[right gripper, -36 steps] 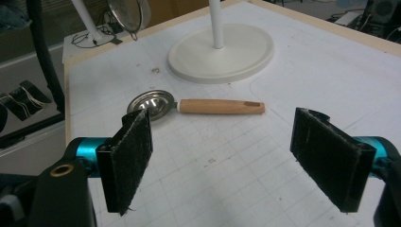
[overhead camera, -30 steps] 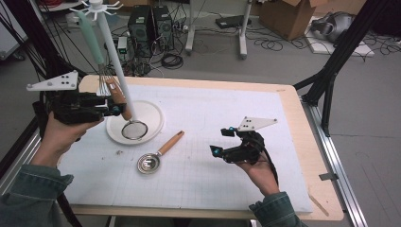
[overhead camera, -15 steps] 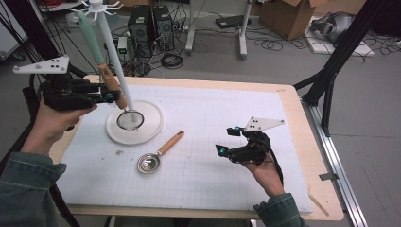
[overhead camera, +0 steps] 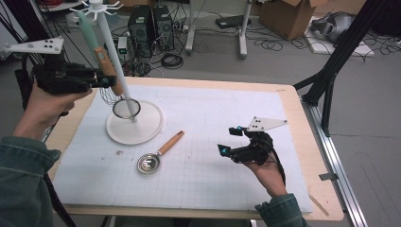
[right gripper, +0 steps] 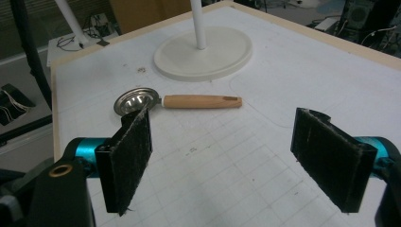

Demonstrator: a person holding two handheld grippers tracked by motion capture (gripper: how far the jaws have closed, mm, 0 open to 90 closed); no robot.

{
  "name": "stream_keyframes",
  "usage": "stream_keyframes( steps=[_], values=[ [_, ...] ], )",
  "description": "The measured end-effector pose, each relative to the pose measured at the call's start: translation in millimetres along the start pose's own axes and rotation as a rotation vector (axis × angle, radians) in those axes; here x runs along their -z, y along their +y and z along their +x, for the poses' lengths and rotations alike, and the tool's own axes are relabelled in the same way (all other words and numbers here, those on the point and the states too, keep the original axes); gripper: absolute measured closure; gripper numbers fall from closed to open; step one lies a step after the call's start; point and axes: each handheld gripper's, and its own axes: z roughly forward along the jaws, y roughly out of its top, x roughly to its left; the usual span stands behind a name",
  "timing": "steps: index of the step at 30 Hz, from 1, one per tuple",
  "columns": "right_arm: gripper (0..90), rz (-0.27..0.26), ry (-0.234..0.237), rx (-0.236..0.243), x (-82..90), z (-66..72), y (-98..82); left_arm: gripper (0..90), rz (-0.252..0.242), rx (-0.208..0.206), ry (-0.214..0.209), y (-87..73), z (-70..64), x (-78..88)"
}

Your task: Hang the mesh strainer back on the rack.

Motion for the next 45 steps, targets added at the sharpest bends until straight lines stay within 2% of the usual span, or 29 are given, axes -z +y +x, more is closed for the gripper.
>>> stream_keyframes(
  steps=[5,13,19,27,45],
  values=[
    [20.4,-0.007,-0.002,-0.002,2.1,-0.2,0.7,72.3,-0.004,0.005,0.009,7.3,6.3,1.4],
    [20.3,-0.013,-0.006,-0.001,5.1,-0.7,1.3,72.3,-0.013,0.018,-0.005,18.0,16.4,1.2],
    [20.3,-0.015,-0.004,0.000,5.2,-1.8,1.7,72.3,-0.023,0.013,0.011,29.4,21.5,5.1],
    [20.2,-0.010,0.003,0.007,2.8,-2.2,4.6,72.3,-0.030,0.032,0.015,39.6,29.8,4.6],
    [20.3,-0.007,0.013,0.029,0.9,-1.0,10.7,72.3,-0.045,0.085,0.026,39.0,43.2,1.9]
  ],
)
